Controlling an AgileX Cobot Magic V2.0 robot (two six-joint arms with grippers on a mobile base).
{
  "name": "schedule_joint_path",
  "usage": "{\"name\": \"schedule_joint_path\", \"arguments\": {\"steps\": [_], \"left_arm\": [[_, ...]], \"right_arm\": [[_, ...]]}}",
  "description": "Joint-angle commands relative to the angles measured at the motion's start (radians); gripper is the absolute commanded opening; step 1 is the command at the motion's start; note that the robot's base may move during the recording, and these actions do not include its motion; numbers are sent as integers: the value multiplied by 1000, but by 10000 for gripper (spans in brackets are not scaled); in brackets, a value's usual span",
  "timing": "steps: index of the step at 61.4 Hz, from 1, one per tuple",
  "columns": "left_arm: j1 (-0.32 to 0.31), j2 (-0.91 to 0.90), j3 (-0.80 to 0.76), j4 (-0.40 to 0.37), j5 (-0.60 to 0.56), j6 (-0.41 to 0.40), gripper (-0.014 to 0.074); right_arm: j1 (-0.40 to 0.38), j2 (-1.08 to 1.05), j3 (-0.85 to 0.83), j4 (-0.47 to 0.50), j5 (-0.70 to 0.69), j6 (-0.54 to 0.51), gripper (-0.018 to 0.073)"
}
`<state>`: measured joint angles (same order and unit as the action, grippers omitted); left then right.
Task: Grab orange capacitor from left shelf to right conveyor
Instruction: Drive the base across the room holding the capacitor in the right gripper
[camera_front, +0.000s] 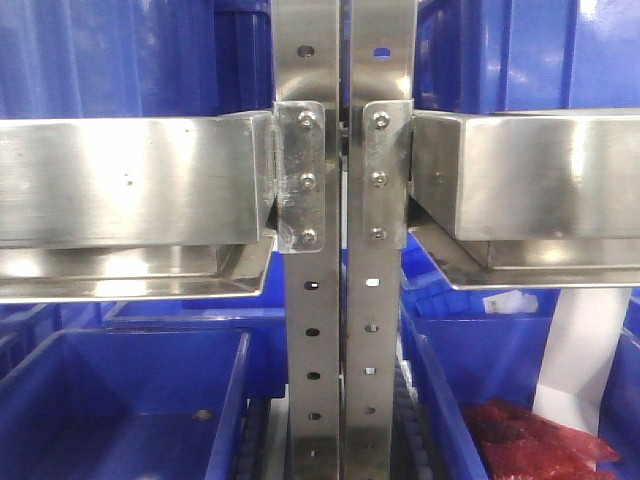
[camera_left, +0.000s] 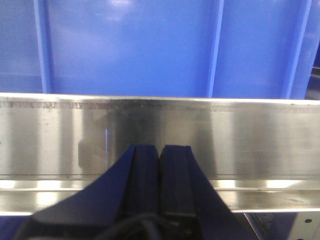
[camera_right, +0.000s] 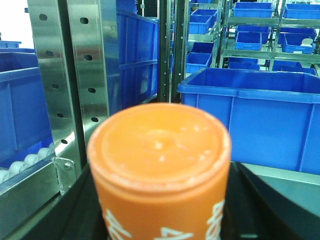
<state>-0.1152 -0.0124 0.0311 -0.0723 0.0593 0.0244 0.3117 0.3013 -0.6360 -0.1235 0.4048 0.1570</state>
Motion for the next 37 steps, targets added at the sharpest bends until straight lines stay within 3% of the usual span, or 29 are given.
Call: {"name": "schedule_joint_path", "arguments": {"steps": [1, 37], "left_arm": [[3, -11, -5, -2, -84, 0, -127], [5, -11, -5, -2, -84, 0, -127]], "right_arm": [[-1, 8, -28, -4, -89, 0, 109], [-1, 8, -27, -4, -89, 0, 109]]}}
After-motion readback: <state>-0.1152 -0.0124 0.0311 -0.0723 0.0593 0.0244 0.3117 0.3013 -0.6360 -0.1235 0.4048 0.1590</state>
